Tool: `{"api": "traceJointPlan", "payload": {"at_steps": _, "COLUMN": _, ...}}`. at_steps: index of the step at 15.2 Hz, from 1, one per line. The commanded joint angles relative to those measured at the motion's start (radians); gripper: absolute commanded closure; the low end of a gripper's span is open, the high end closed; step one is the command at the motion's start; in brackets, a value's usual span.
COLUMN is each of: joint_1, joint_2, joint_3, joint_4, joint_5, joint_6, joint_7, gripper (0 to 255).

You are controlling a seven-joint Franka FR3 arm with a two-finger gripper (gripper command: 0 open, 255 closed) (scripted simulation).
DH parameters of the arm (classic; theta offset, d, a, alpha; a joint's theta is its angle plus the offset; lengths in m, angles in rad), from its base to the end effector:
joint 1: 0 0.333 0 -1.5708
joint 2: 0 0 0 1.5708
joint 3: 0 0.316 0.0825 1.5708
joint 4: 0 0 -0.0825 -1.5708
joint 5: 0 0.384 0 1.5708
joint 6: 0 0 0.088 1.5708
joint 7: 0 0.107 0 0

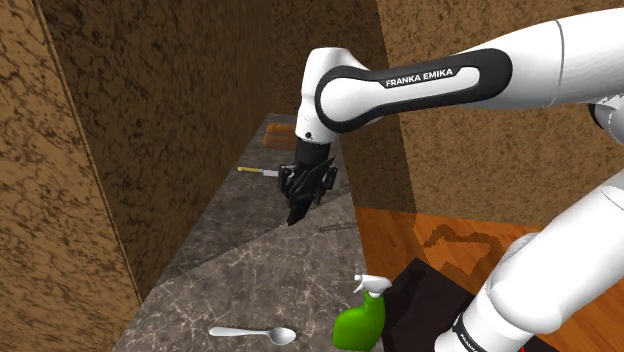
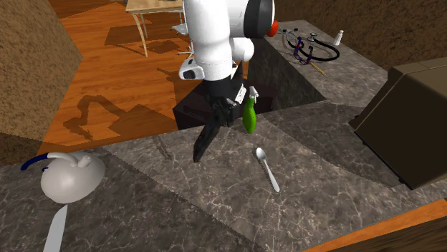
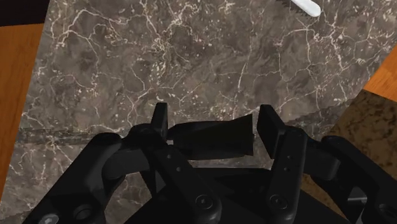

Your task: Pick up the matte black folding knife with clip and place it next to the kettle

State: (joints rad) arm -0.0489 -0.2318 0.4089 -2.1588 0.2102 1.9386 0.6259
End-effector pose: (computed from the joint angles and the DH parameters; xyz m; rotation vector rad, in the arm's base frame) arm 0.4497 0.1945 0.4874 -3.0028 0.5343 0.0793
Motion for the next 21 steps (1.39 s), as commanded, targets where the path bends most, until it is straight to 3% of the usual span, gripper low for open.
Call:
{"api": "traceJointPlan", "payload": {"at_steps": 1, "joint_1": -0.021, "joint_2": 0.006, "joint_3": -0.029, "joint_4": 0.005, "joint_5": -0.010, "joint_6": -0.005, "joint_7": -0.046, "gripper": 255}}
{"api": "traceJointPlan", "payload": {"at_steps": 11, "joint_1": -0.126, "joint_2": 0.128, "joint_3": -0.156, "joint_4": 0.127, "joint_5": -0.076, "joint_6": -0.038, "joint_7": -0.244, "gripper": 255}}
{"api": "traceJointPlan", "payload": {"at_steps": 21, "joint_1": -0.221, "joint_2": 0.328, "joint_3": -0.254, "joint_4": 0.369, "joint_5": -0.128, "joint_6": -0.100, "joint_7": -0.413, "gripper": 255}}
